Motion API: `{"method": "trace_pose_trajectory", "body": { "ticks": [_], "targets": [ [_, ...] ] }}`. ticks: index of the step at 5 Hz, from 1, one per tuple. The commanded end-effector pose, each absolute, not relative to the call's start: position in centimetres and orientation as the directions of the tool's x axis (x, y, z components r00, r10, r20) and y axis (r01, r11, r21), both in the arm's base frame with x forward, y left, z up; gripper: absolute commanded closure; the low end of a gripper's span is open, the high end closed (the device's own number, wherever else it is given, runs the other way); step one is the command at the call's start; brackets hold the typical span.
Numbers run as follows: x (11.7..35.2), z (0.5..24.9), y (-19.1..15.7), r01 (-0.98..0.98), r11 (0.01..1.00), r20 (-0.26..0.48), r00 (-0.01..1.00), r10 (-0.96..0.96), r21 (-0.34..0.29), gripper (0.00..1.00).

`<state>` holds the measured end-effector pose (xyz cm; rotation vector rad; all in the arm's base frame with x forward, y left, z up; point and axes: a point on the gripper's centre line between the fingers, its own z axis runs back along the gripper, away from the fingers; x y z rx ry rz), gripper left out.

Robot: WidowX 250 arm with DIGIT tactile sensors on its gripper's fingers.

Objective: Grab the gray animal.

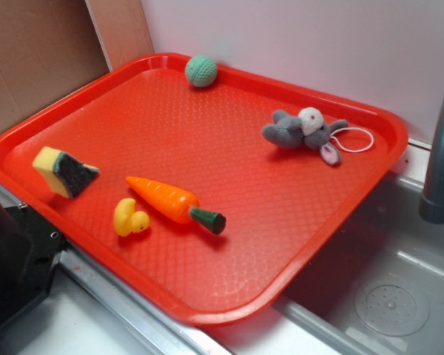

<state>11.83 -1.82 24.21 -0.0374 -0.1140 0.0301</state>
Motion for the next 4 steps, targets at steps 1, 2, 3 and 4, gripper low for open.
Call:
{"method": "trace_pose_trajectory", "body": {
  "ticks": [1,2,3,4],
  "targets": [
    [11.8,24.2,-1.8,-0.028,0.999,0.113,0.993,0.032,-0.039,0.0],
    [13.6,23.9,-2.0,0.019,0.999,0.126,0.992,-0.015,-0.027,0.0],
    [16.5,23.0,-2.3,0.121,0.992,0.11,0.987,-0.118,-0.023,0.0],
    [18.5,22.0,-3.4,0.187,0.982,0.165,0.969,-0.184,-0.007,0.0]
  ]
}}
